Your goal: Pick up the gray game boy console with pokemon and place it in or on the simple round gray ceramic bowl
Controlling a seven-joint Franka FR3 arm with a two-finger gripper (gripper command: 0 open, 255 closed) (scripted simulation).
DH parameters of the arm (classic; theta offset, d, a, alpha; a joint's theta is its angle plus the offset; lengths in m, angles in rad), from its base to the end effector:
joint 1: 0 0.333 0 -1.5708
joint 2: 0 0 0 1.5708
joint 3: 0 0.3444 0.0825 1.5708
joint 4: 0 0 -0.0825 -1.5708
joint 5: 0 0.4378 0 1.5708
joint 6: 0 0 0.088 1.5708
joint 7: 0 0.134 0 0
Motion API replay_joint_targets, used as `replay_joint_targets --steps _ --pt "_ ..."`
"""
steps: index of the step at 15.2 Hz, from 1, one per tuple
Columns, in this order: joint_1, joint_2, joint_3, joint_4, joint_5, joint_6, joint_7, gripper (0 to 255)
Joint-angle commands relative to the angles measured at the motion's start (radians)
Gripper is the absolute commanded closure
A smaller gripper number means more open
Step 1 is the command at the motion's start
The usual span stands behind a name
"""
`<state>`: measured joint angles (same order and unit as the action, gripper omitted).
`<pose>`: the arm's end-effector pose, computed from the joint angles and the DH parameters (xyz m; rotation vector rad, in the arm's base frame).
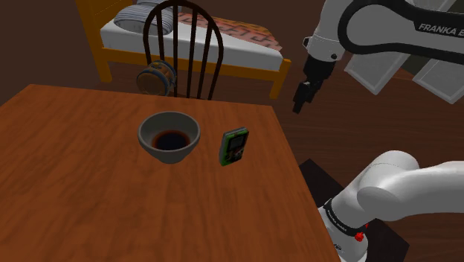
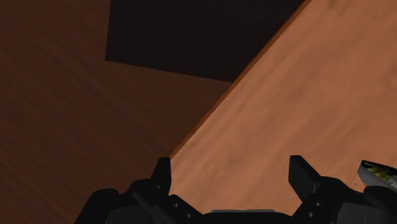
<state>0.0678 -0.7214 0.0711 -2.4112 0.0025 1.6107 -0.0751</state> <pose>0.3526 0.0528 0.5348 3.0783 0.2999 -0.1227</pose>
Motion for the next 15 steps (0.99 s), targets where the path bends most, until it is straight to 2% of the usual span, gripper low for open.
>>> replay_joint_targets --steps 1,8,15 --pt "0.028 0.023 0.033 0.002 0.031 0.028 0.017 0" --pt "0.109 0.14 0.142 0.059 0.109 0.118 0.065 0" --pt "0.175 0.276 0.25 0.15 0.154 0.201 0.112 0"
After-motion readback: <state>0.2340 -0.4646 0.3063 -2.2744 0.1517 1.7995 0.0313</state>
